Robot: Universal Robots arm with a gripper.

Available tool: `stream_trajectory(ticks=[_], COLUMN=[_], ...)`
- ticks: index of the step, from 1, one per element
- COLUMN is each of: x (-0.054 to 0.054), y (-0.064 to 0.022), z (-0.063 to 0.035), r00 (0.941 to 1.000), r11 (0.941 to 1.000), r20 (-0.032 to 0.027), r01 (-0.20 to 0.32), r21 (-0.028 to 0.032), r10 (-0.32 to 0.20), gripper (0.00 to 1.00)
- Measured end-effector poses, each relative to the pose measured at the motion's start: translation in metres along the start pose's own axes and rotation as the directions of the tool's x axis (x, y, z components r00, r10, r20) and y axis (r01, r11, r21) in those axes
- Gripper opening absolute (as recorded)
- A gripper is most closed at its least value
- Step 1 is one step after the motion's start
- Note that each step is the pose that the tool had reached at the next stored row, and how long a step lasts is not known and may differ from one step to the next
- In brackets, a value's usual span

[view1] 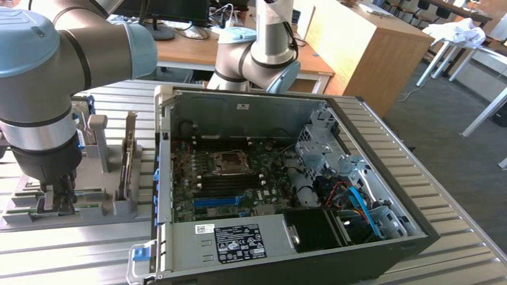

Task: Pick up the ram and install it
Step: 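Pick up the ram and move it above insertion slot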

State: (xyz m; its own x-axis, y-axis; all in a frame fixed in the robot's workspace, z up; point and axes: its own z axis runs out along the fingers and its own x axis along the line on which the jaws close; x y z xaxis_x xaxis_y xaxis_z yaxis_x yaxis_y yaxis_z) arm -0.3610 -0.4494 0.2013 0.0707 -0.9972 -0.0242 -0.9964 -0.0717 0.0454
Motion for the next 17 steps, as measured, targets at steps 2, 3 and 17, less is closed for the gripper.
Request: stream_trajectory(ticks=[2,3,17], x=[0.0000,0.0000,0.0000], y=[0.0000,0.0000,0.0000], z=[0.0000,0.0001,0.0001], r00=[1.0000,1.0000,1.0000], r11=[1.0000,1.0000,1.0000], r20=[0.0001,0.0001,0.0002], r01=[0.000,0.000,0.000], r21=[0.0000,0.0001,0.0002], r10=[0.000,0.000,0.000], gripper=[0.30,0.30,0.21])
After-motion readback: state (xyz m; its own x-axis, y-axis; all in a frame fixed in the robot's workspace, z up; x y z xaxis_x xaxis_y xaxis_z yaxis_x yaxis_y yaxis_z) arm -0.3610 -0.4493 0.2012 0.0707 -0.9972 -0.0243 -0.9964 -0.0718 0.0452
